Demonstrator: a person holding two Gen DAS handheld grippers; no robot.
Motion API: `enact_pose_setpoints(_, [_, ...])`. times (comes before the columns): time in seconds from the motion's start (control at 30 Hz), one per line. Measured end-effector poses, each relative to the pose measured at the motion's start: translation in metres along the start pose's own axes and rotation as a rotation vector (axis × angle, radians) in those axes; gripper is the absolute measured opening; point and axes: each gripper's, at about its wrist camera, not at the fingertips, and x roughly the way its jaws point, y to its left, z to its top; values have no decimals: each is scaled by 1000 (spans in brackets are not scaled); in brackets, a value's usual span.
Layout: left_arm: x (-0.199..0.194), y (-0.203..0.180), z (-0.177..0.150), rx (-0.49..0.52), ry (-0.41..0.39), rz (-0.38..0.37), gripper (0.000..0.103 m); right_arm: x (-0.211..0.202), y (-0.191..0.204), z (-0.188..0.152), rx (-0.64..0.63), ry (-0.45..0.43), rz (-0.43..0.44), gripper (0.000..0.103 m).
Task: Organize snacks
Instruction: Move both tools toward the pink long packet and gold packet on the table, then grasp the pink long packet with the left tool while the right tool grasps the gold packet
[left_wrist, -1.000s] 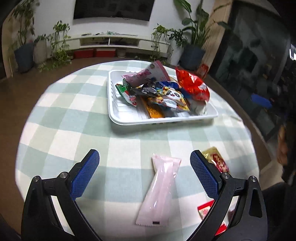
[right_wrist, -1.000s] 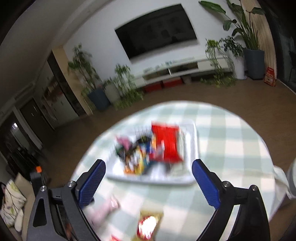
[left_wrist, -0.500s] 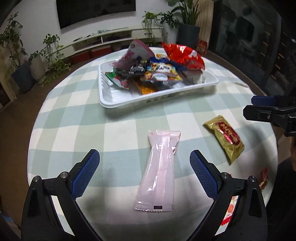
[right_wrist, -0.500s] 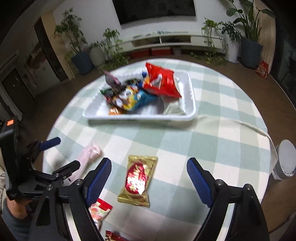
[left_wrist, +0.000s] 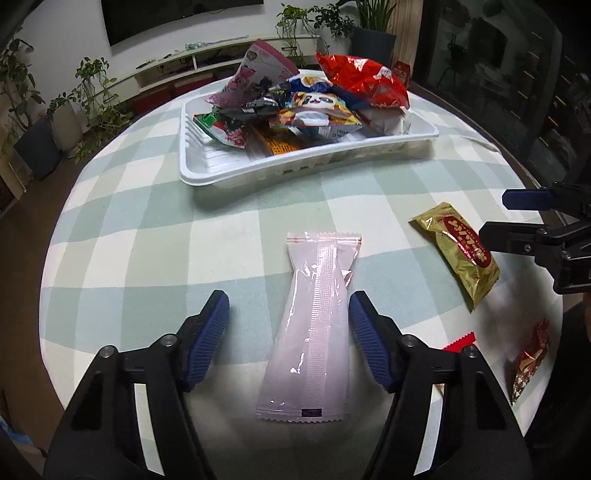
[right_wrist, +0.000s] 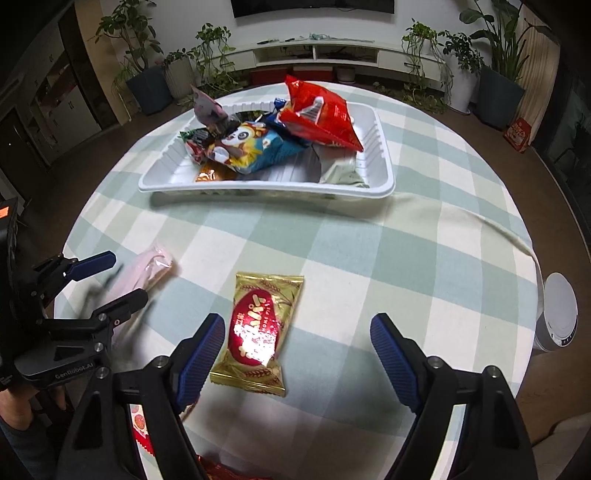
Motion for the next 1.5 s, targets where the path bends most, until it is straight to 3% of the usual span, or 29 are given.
enact_pose_setpoints(0.2, [6, 3, 0, -3, 9, -6, 60, 6, 4, -2, -15, 15, -2, 82])
enact_pose_setpoints(0.27, [8, 3, 0, -7, 11, -19, 49, 8, 7, -3, -21, 18, 0, 82])
enact_pose_setpoints(0.43, [9, 2, 2, -3, 8, -16, 49, 12, 12, -5, -36, 34, 2, 82])
enact_pose_setpoints(0.57, [8, 2, 2, -2, 2, -17, 32, 16, 18, -7, -56, 45, -9, 80])
enact_pose_setpoints(0.97, [7, 3, 1, -14, -3, -59, 27, 27, 29, -12, -112, 87, -19, 60])
enact_pose_setpoints(1.03, [7, 4, 1, -22, -5, -66, 27, 26, 28, -13, -113, 83, -15, 53])
enact_pose_setpoints(1.1, [6, 5, 1, -25, -8, -67, 27, 24, 27, -12, -108, 81, -10, 40])
enact_pose_setpoints(1.3, [1, 10, 2, -54, -26, -87, 26, 22, 22, -10, -90, 83, 31, 33])
enact_pose_setpoints(1.5, [-10, 18, 4, -117, -65, -164, 26, 14, 14, -5, -45, 54, 79, 33])
